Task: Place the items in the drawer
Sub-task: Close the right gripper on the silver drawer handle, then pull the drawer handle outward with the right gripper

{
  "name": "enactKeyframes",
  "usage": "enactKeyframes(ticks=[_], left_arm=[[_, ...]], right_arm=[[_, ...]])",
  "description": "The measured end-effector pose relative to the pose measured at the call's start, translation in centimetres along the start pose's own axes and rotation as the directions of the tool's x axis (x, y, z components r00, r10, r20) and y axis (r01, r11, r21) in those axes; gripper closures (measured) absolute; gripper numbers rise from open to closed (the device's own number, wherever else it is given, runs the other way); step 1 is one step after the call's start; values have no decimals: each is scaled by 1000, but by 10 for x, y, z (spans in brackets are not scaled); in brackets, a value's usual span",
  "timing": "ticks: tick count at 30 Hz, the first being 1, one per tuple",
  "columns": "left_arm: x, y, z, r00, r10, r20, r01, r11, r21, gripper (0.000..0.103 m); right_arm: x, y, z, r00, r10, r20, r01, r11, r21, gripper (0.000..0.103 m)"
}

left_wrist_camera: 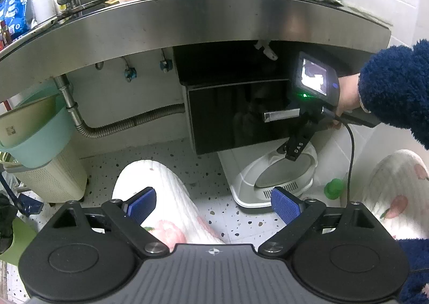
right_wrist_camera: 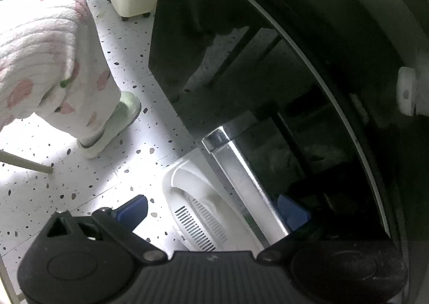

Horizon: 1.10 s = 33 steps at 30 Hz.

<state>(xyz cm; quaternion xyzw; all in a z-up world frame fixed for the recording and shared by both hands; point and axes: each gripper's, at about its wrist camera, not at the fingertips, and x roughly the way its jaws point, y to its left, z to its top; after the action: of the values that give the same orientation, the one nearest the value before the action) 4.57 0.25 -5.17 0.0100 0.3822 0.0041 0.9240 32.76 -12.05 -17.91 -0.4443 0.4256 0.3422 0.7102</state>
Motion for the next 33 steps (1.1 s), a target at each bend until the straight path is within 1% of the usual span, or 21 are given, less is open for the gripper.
enactKeyframes(ticks=[11,16,18,24,28,33], left_arm=[[-3,7,2,1000,-4,23,4,1000,-26,10],[-3,9,3,1000,-2,24,3,999,-32,10],[-3,10,4,1000,-2,28,3,999,-34,10],[0,10,5,1000,-24,19,24,999,-34,10],[-1,4,5,999,-33,25,34,999,-15,10],[-2,3,5,999,-31,33,32,999,-8,10]], right_arm=[[0,6,1,1000,-7,-12,7,1000,5,0],[-1,5,-1,1000,0,-2,0,1000,23,0],[-2,8,-2,1000,-1,-4,1,1000,13,0],[-11,26,-16,1000,1,25,-1,1000,0,0],[-17,37,-21,999,0,39,-1,1000,17,0],[-23,41,-26,998,8,58,-10,999,35,0]])
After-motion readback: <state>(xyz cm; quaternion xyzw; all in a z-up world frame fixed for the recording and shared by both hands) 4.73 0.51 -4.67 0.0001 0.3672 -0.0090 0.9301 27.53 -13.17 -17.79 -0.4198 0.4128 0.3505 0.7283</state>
